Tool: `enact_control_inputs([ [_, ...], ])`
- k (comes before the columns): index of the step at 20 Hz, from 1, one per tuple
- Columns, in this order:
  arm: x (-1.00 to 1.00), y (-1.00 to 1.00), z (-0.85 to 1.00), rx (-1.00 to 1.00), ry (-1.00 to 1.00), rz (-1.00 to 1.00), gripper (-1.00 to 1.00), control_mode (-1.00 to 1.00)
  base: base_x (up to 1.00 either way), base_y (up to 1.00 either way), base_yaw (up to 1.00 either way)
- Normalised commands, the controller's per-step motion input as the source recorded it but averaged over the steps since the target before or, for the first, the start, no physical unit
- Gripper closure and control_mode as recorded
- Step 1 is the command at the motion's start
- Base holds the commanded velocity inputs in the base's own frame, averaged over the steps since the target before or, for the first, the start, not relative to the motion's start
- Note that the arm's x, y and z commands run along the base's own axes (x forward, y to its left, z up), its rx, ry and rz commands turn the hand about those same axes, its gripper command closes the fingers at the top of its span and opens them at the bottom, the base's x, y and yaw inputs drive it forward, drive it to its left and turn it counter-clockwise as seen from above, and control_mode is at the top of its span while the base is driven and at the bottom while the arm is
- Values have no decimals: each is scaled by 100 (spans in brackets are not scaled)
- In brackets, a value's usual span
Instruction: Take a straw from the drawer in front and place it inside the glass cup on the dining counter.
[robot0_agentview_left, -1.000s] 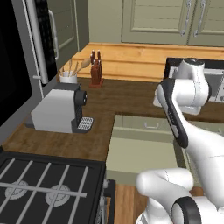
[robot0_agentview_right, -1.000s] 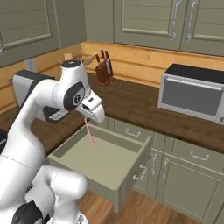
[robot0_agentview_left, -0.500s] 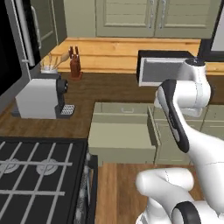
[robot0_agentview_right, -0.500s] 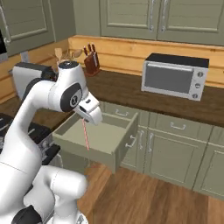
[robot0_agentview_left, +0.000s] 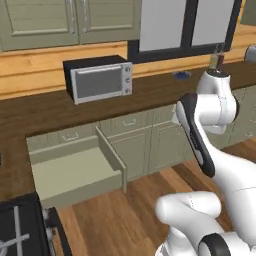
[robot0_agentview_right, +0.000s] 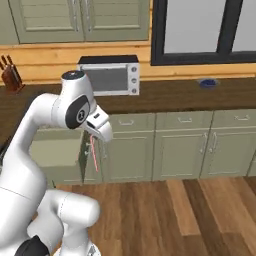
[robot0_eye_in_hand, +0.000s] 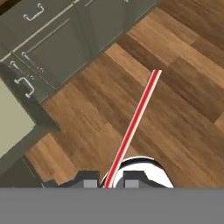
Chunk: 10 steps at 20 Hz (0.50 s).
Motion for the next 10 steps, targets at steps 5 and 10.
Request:
enact_control_inputs([
  [5,0,0,0,0,0,0,100,100,0,-31,-83],
  [10,0,0,0,0,0,0,100,100,0,-54,-81],
])
